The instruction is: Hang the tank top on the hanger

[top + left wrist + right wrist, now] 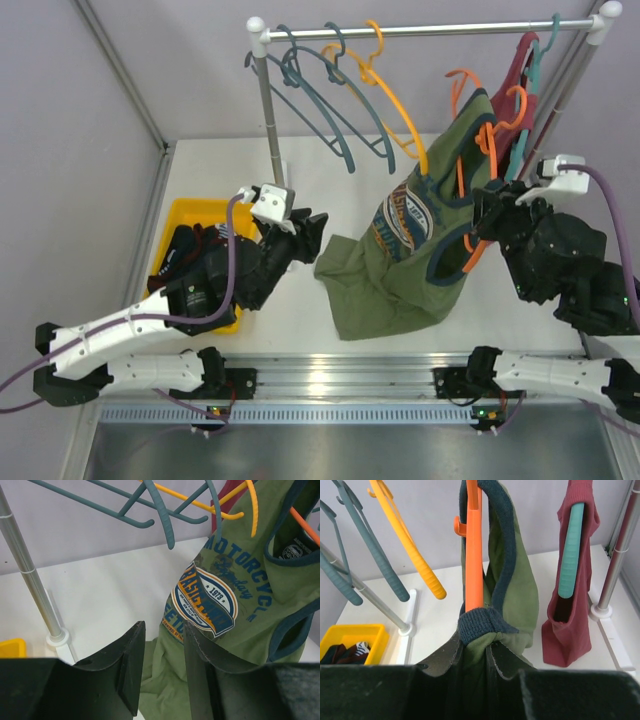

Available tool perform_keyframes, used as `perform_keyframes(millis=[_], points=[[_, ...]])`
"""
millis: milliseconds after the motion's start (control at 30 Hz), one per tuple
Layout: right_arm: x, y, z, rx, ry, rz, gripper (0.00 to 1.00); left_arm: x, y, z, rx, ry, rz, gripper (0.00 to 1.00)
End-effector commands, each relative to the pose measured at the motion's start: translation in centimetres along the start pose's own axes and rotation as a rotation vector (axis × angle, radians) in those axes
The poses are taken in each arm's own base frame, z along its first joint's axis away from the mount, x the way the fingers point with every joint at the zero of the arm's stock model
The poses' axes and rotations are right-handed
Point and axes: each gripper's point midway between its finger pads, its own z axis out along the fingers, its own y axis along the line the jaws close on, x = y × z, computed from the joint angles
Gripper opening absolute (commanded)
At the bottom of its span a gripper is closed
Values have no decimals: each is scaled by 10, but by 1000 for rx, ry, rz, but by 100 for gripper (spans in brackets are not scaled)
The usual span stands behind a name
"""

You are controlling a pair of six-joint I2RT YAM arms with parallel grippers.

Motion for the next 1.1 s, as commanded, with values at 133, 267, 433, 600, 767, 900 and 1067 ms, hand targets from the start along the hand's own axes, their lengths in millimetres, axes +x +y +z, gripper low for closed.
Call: perform_keyframes(millis=[133,267,433,600,767,900,1067], points=[[-30,6,11,24,1,-51,0,-20,-5,-6,46,-34,-25,41],[-26,11,33,-16,58,-46,0,-19,-7,-7,59,-32,-28,41],[-32,12,54,-23,68,-53,0,-17,-7,-8,68,-28,-24,41],[-51,5,74,-39,50,-36,0,-13,-7,-9,75,-23,-14,41],[-61,-2,99,-40,47,-19,0,-7,-12,-9,111,-15,-8,41],[-77,-4,109,-41,12,-19,0,-2,-16,-10,136,-10,-5,41],[-85,-10,119,-14,-4,-23,0,0,-17,-10,151,-15,4,41]])
